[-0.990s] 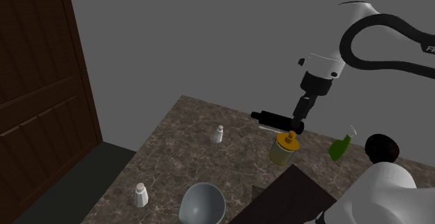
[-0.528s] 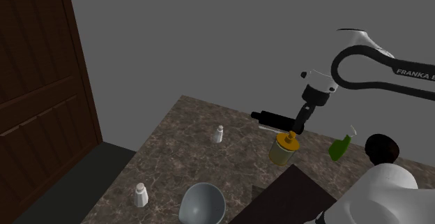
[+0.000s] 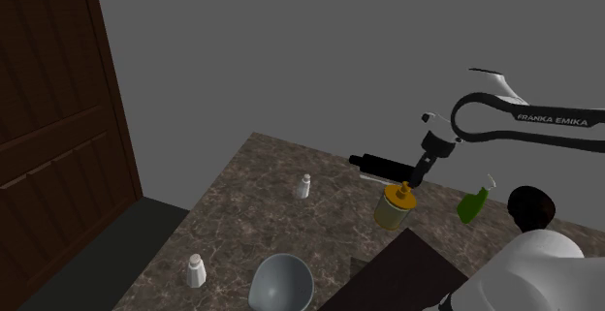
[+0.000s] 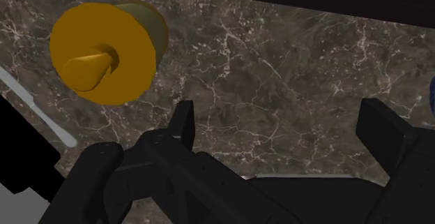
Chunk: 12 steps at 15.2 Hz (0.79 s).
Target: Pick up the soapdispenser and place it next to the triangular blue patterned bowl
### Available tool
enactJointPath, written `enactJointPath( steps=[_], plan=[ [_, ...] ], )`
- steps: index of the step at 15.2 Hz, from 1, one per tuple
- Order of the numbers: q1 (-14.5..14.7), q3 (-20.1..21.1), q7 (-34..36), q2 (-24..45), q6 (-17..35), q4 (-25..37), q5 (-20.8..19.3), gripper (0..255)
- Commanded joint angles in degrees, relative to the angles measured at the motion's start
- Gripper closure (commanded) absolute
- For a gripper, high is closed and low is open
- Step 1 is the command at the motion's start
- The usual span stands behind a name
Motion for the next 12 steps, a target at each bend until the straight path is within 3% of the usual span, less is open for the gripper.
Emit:
enactJointPath(
  steps=[1, 7, 12],
  plan=[
    [-1.18, -2.96, -2.79, 2.67, 4.77, -1.06, -1.75, 0],
    [-2.48, -11.66, -10.83, 13.12, 17.97, -0.98, -4.11, 0],
    [-0.17, -20.03, -19.79, 24.41, 28.61, 1.76, -1.07, 0]
  ],
)
